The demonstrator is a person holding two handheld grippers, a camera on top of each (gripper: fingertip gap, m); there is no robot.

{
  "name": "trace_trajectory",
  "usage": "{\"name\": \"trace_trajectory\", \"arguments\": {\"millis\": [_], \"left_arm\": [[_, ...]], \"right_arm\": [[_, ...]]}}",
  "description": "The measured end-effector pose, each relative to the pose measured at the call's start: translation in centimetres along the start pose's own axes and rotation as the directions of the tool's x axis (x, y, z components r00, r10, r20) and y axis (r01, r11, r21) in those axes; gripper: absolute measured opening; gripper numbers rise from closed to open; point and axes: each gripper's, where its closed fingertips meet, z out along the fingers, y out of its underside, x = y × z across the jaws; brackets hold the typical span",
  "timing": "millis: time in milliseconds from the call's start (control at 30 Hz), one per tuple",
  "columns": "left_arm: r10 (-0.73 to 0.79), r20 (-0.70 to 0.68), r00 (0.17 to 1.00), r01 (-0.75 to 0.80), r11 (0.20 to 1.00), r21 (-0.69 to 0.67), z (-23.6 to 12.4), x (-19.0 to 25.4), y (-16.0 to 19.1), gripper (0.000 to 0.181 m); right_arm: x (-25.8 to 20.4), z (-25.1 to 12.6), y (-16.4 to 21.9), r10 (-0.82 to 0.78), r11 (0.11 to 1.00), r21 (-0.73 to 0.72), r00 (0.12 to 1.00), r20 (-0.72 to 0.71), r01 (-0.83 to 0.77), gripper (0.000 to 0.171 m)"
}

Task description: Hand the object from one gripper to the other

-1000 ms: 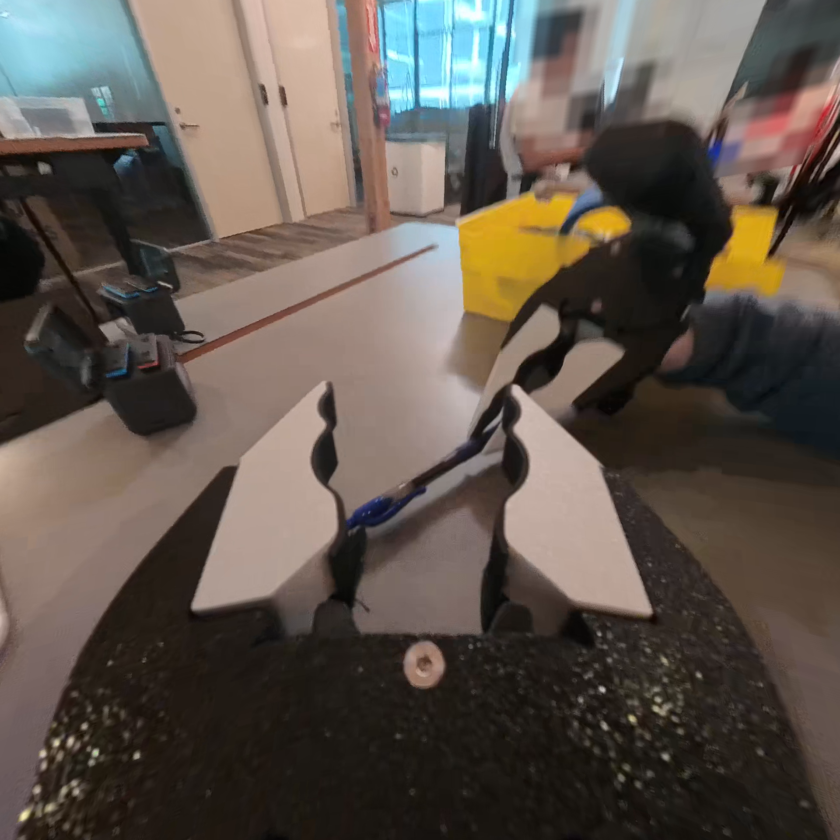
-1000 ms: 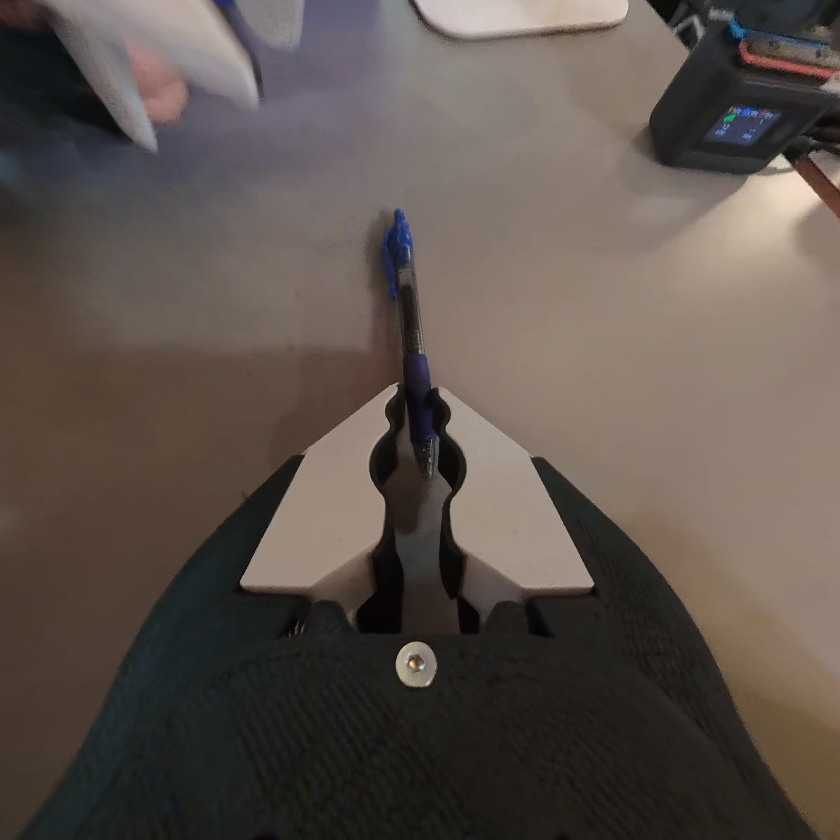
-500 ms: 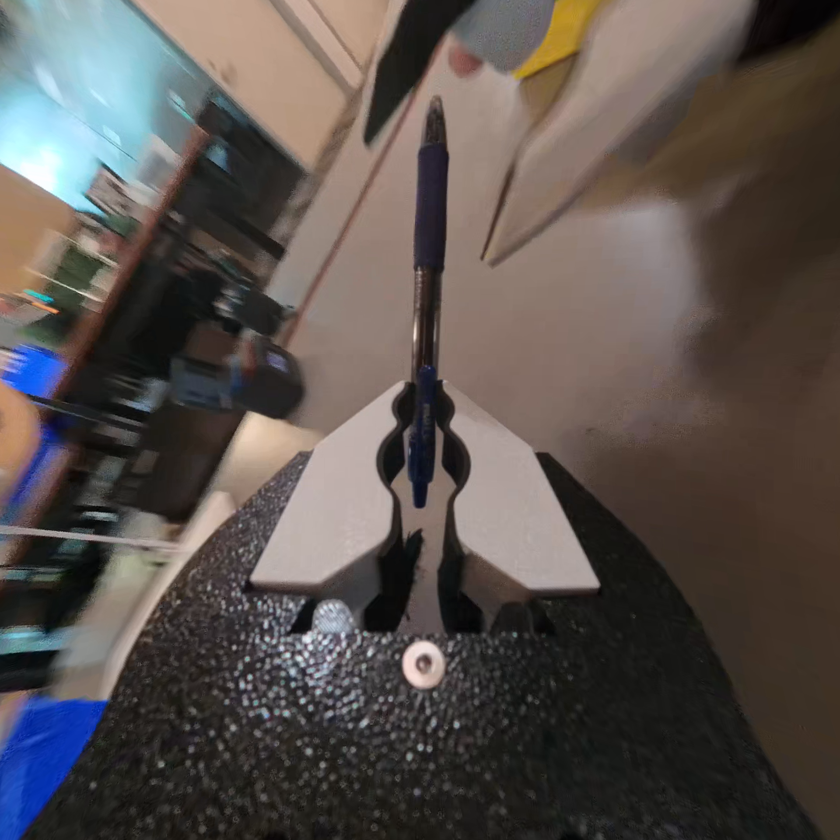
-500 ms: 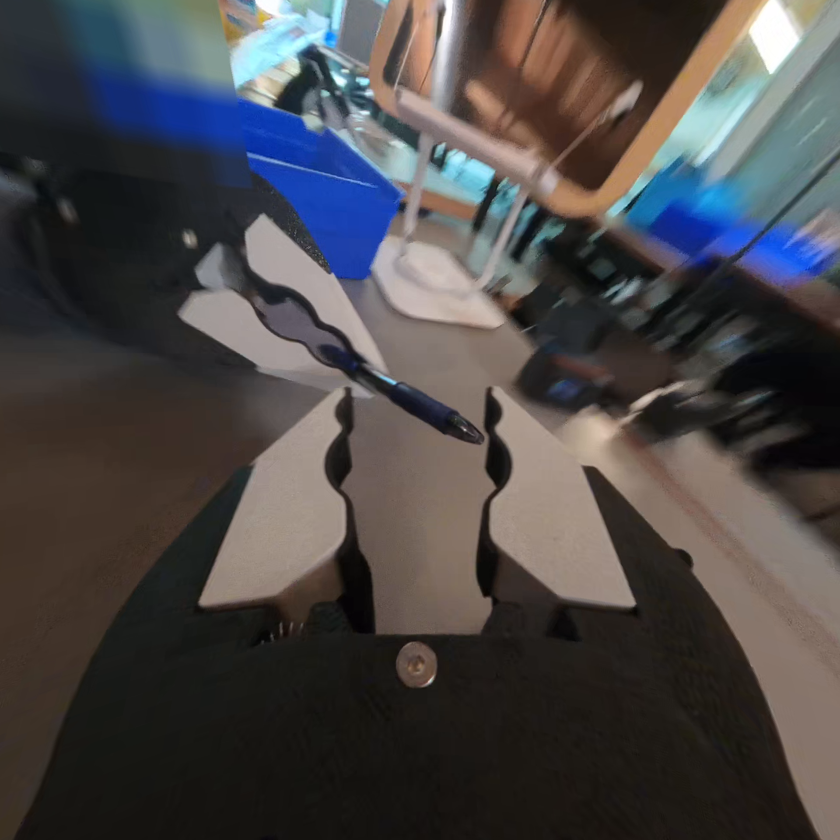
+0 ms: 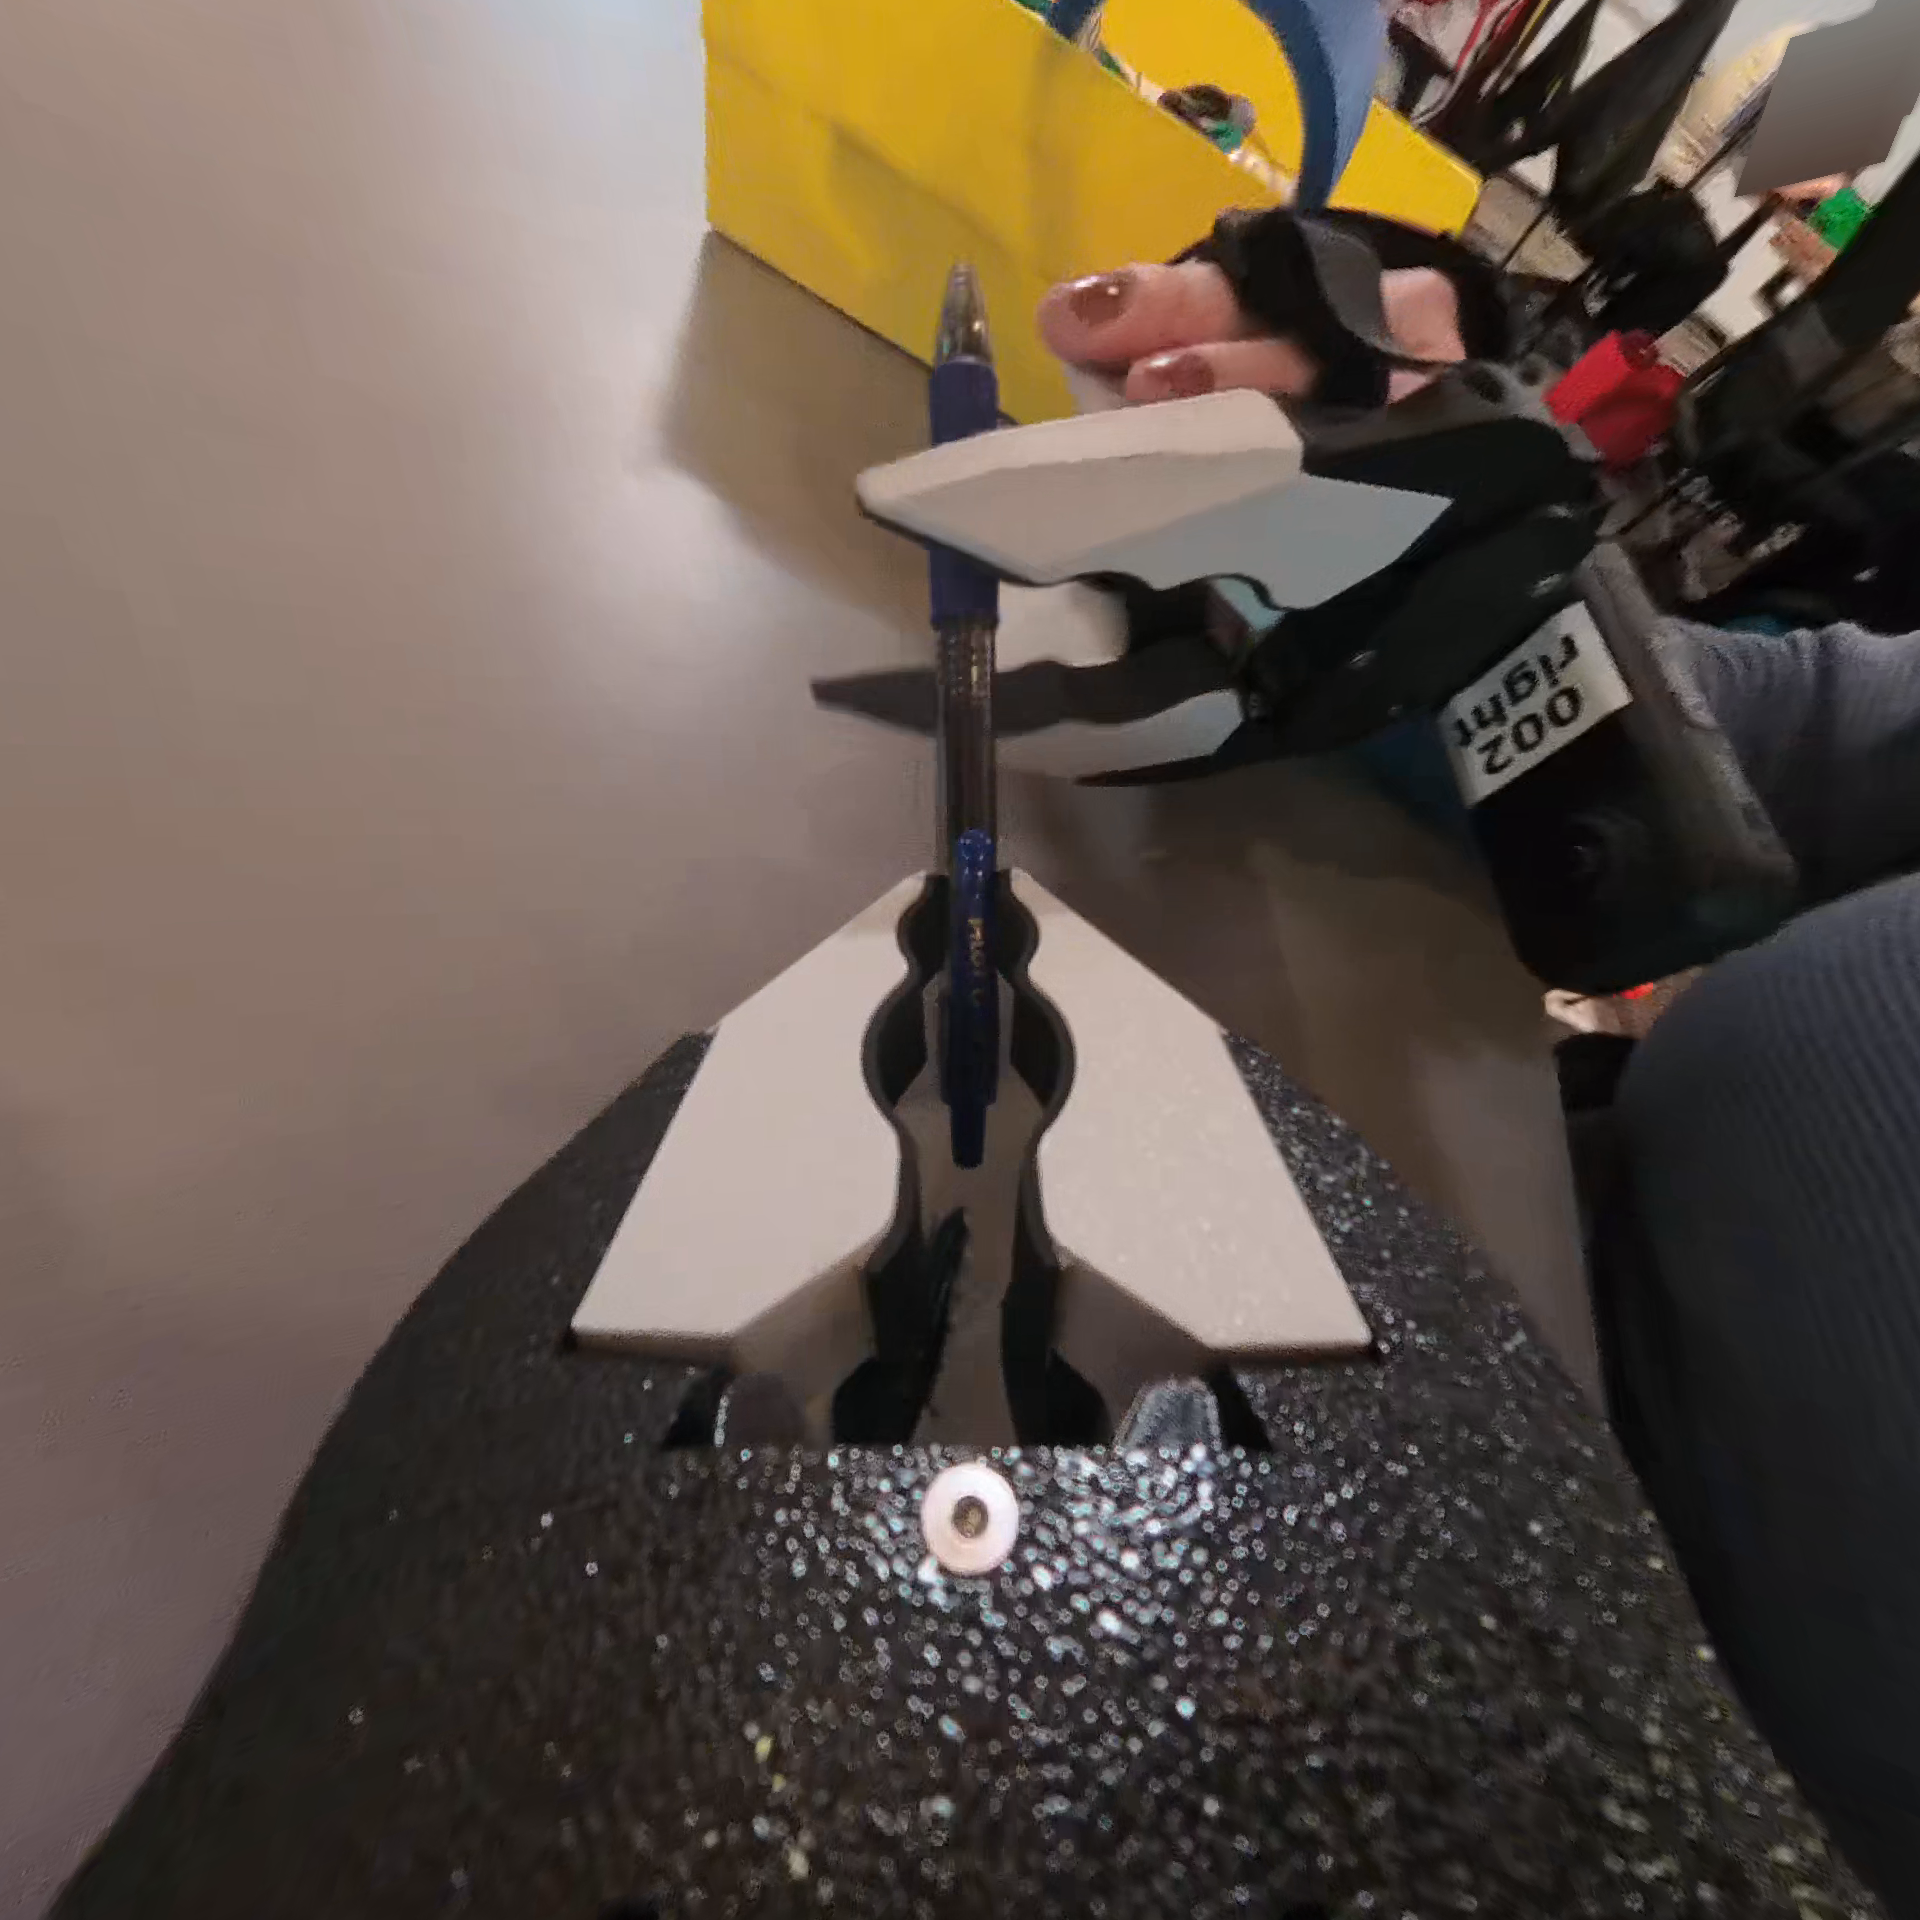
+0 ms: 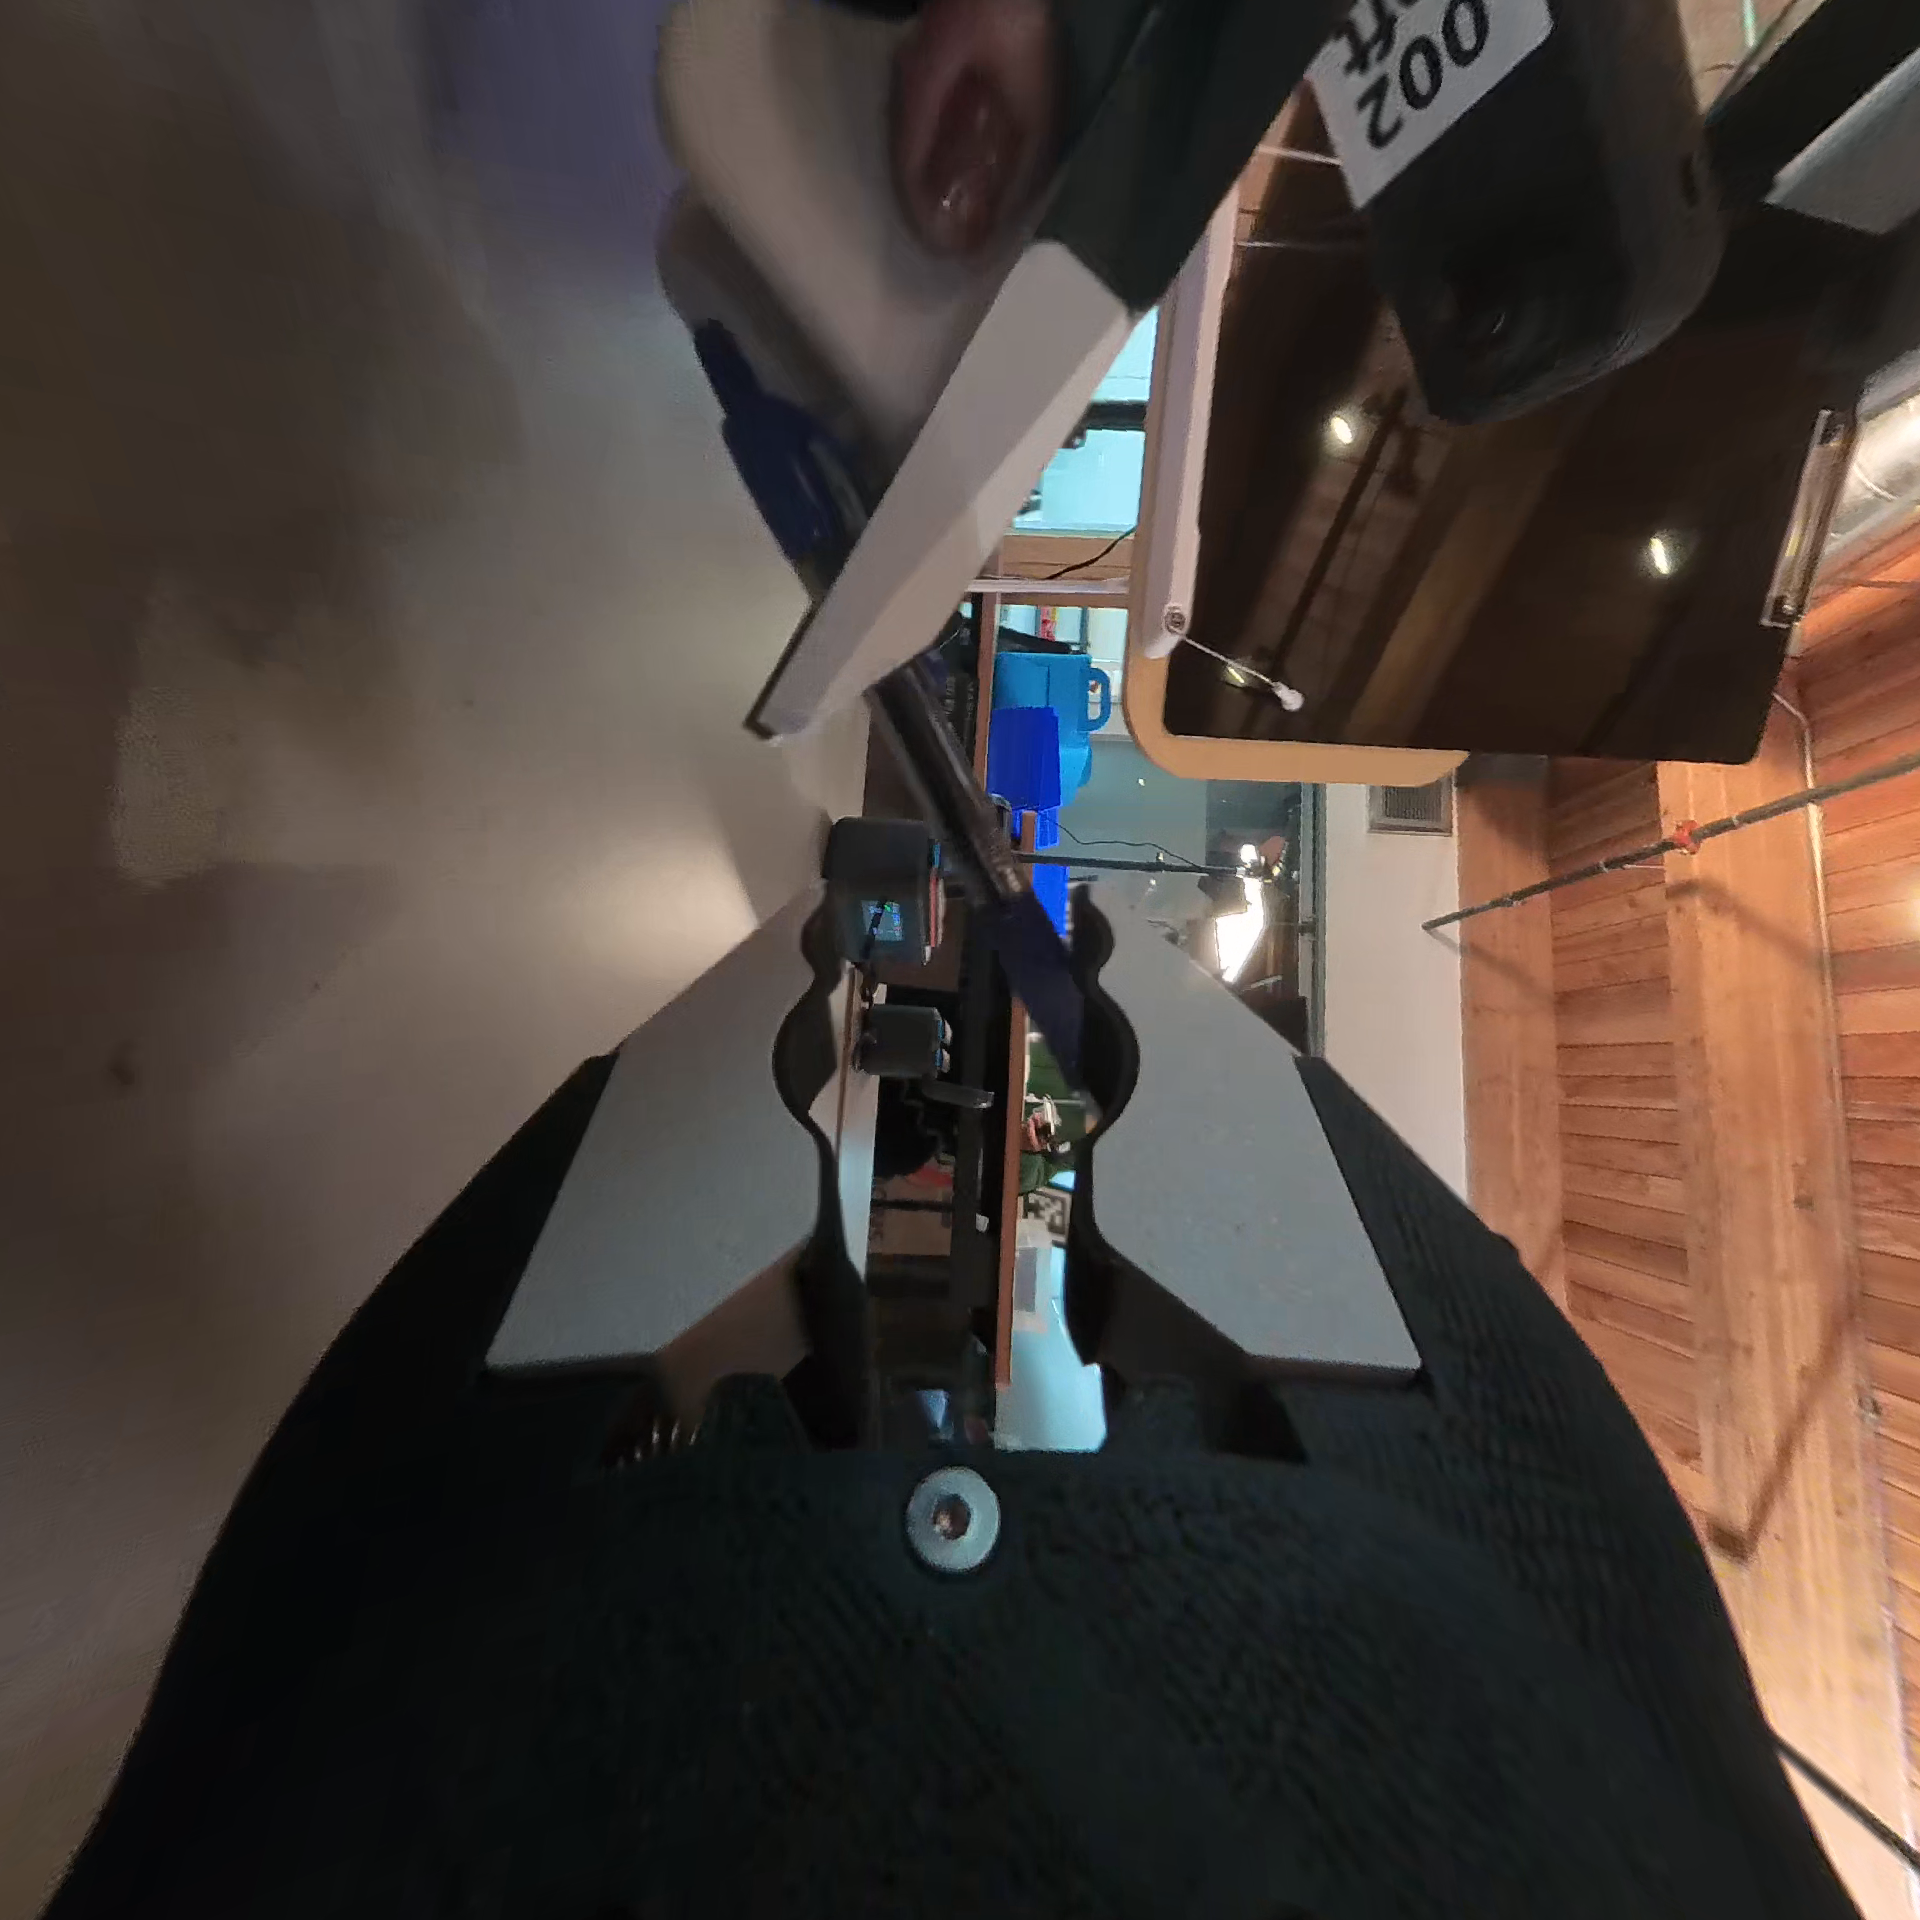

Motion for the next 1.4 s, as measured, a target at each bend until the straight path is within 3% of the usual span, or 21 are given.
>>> {"name": "trace_trajectory", "arguments": {"millis": [67, 167, 200, 267, 367, 500, 600, 667, 1400], "left_arm": [[0.080, 0.063, 0.995, -0.080, 0.997, -0.003, 0.4, -0.5, 0.0, 0.008], [0.236, 0.226, 0.945, -0.257, 0.964, 0.067, 0.1, -1.4, -1.8, 0.010], [0.299, 0.303, 0.905, -0.329, 0.943, 0.055, -0.1, -1.9, -2.2, 0.025], [0.439, 0.441, 0.783, -0.469, 0.882, -0.044, -0.5, -3.0, -2.4, 0.051], [0.635, 0.556, 0.536, -0.636, 0.737, -0.229, -0.7, -3.8, -2.7, 0.059], [0.755, 0.603, 0.258, -0.709, 0.572, -0.412, -1.0, -4.3, -3.2, 0.040], [0.769, 0.616, 0.171, -0.712, 0.528, -0.463, -1.4, -4.6, -3.6, 0.026], [0.764, 0.629, 0.141, -0.712, 0.520, -0.472, -1.8, -4.6, -3.9, 0.005], [0.716, 0.552, 0.428, -0.665, 0.663, -0.345, -0.1, -4.0, -2.3, 0.000]], "right_arm": [[0.3, 0.1, 0.5, 0.006, 0.999, -0.035, 1.000, -0.012, -0.006, 0.018], [-0.2, 0.3, 1.8, 0.082, 0.992, -0.097, 0.996, 0.022, -0.079, 0.011], [0.0, 0.3, 1.9, 0.132, 0.987, -0.092, 0.991, 0.021, -0.129, 0.010], [0.3, 0.3, 2.2, 0.216, 0.972, -0.103, 0.976, 0.025, -0.213, 0.010], [-0.1, 0.2, 2.6, 0.281, 0.955, -0.118, 0.958, 0.055, -0.274, 0.010], [-1.0, 0.2, 2.5, 0.345, 0.935, -0.125, 0.931, 0.117, -0.331, 0.010], [-1.7, 0.2, 2.4, 0.385, 0.921, -0.129, 0.908, 0.164, -0.367, 0.010], [-2.1, 0.1, 2.2, 0.399, 0.916, -0.130, 0.898, 0.188, -0.379, 0.010], [-2.9, 0.2, 1.8, 0.427, 0.904, -0.130, 0.874, 0.233, -0.407, 0.010]]}}
